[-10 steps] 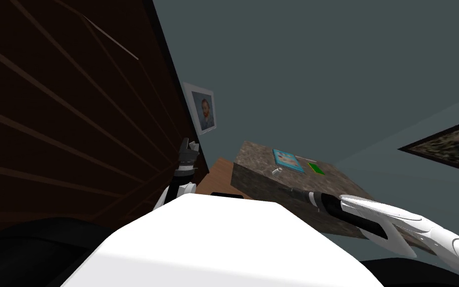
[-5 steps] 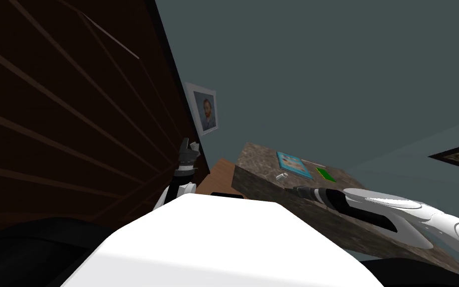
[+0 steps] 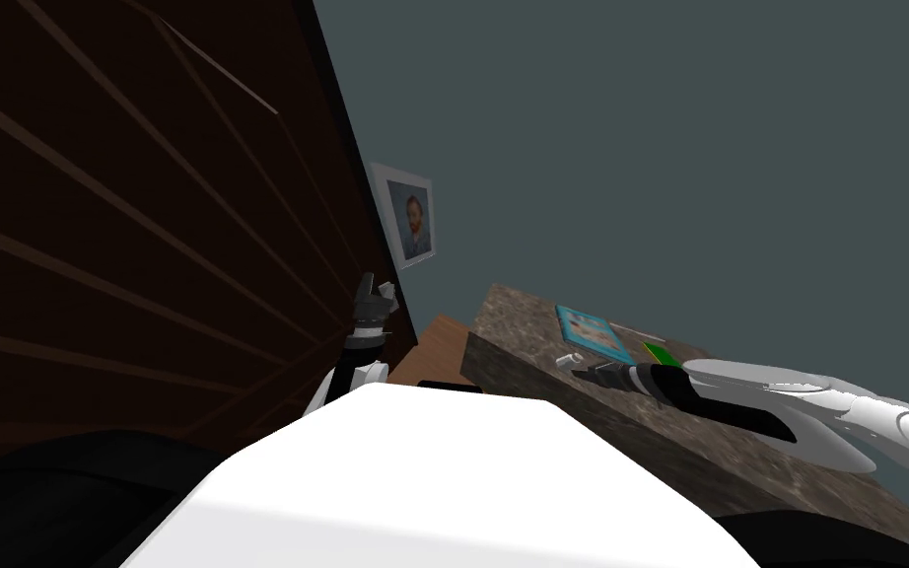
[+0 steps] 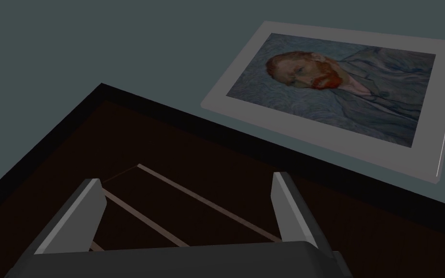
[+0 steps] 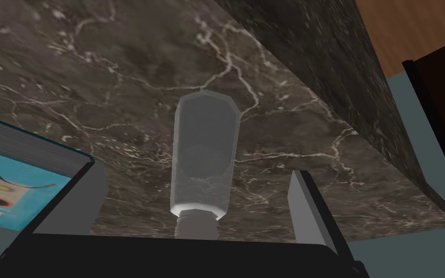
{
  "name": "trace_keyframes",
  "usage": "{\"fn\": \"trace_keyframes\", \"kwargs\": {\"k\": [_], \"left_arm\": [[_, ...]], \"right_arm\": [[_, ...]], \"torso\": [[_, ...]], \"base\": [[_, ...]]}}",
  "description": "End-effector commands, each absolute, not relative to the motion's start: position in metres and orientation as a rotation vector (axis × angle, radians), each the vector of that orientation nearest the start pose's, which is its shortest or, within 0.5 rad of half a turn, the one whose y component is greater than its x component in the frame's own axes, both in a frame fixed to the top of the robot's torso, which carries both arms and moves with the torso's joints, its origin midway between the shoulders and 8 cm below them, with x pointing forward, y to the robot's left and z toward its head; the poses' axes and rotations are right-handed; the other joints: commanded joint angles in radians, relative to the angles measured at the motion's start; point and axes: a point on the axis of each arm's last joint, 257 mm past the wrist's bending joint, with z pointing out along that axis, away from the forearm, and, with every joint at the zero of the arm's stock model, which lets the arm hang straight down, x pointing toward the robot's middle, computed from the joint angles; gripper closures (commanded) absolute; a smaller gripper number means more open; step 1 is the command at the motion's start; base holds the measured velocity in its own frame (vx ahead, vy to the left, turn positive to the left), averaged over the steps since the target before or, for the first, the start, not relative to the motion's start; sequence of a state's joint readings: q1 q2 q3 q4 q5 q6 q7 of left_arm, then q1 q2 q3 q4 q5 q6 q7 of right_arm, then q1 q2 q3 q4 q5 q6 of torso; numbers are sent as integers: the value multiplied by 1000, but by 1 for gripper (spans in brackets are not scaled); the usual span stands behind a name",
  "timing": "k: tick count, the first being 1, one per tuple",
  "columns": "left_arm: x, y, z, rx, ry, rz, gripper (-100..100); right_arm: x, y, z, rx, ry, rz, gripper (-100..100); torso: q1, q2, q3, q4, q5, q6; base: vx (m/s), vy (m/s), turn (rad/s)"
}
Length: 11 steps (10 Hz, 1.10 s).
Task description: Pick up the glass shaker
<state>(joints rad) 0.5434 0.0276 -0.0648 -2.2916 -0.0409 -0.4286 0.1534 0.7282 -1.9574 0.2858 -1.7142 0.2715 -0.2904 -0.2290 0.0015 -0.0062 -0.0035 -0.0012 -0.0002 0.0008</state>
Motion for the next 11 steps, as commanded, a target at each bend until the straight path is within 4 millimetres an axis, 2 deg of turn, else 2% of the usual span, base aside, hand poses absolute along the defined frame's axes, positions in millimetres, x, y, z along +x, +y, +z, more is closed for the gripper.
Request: {"fn": "trace_keyframes", "kwargs": {"k": [1,2,3,6,7,8,9,11], "left_arm": [[353,257,0,-769,687,-1442,0],[353,257,0,-769,687,-1442,0],[353,257,0,-769,687,-1442,0],[353,257,0,-769,687,-1442,0],[353,257,0,-769,687,-1442,0],[354,257,0,-769,687,-1442,0],[353,257,0,-769,687,-1442,0],[353,257,0,-769,687,-1442,0]], "right_arm": [[264,-534,-284,-374,2689,50,-100],[264,-535,-283,-383,2687,46,0],[256,-538,-292,-356,2689,40,-100],[256,-538,-292,-356,2689,40,-100],[247,-541,-300,-331,2690,34,-100],[251,-541,-297,-343,2689,37,-100],[251,-542,-297,-338,2689,37,100],[251,-541,-297,-339,2690,38,100]], "torso": [[0,0,0,0,0,0],[-1,2,1,0,0,1],[-1,4,2,1,0,1],[-2,5,3,1,-1,1],[-1,5,3,1,-1,1],[-2,5,3,1,-1,0],[-2,5,3,1,0,1],[-2,5,3,1,-1,1]], "base": [[27,5,16],[6,1,-2],[10,-1,157],[5,-3,12],[6,2,154],[4,-3,40],[0,0,0],[0,0,0]]}}
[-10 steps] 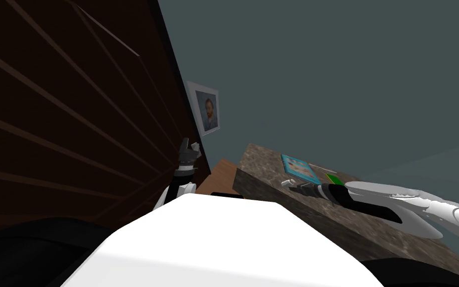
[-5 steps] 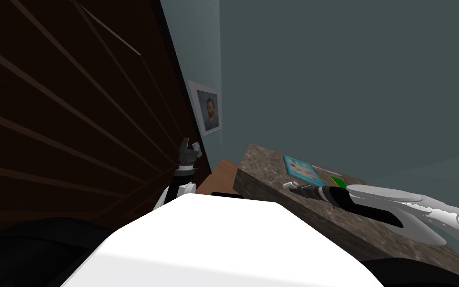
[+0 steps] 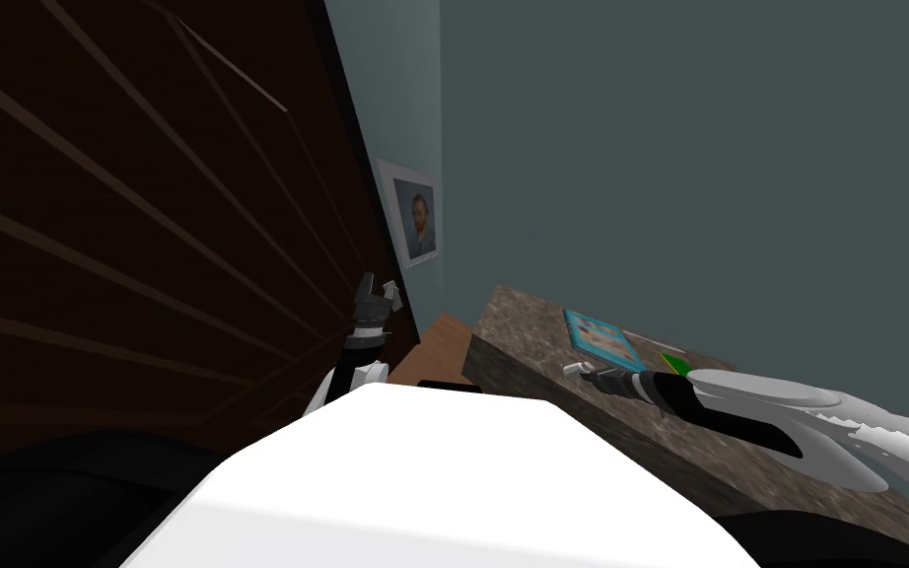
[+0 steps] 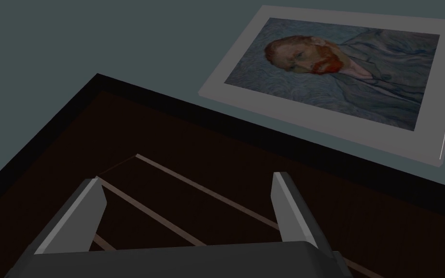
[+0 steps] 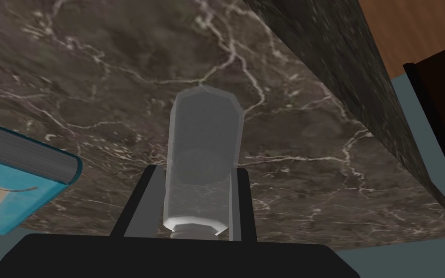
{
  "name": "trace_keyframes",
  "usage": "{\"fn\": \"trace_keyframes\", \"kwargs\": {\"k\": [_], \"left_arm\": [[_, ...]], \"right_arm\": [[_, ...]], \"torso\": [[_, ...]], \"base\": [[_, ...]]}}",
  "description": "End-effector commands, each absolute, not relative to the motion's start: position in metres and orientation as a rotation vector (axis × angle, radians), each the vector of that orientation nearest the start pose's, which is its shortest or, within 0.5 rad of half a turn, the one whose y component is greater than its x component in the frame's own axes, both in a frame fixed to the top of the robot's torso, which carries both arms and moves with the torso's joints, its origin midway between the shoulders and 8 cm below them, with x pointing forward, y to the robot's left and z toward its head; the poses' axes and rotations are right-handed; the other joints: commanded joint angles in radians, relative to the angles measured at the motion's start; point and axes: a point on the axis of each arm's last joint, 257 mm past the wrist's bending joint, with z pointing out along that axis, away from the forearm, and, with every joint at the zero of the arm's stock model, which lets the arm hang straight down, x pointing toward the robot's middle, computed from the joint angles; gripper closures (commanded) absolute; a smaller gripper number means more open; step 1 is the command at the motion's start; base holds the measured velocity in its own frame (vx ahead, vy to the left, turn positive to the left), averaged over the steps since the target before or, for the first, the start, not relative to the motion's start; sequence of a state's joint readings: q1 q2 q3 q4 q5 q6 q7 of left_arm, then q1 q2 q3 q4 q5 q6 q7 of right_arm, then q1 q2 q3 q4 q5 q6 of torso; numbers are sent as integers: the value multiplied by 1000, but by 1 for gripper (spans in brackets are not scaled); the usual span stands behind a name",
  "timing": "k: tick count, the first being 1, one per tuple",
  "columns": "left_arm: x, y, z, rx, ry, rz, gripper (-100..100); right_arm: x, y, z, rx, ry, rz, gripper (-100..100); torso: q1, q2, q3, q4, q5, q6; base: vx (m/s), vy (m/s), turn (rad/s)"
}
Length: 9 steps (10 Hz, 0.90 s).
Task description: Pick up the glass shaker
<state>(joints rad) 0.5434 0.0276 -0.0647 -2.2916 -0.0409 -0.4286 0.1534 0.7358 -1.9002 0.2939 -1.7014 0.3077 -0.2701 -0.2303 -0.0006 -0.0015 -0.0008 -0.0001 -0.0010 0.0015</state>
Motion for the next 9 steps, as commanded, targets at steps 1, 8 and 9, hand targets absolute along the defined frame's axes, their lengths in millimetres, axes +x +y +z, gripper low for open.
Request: {"fn": "trace_keyframes", "kwargs": {"k": [1,8,9], "left_arm": [[353,257,0,-769,687,-1442,0],[353,257,0,-769,687,-1442,0],[353,257,0,-769,687,-1442,0]], "right_arm": [[251,-541,-297,-339,2689,38,100],[256,-538,-291,-352,2690,41,100],[256,-538,-291,-357,2689,41,0]], "torso": [[0,0,0,0,0,0],[-1,-1,-1,-1,-3,-1],[-1,-1,-1,-1,-3,-1]], "base": [[0,0,0],[-2,1,-38],[0,0,0]]}}
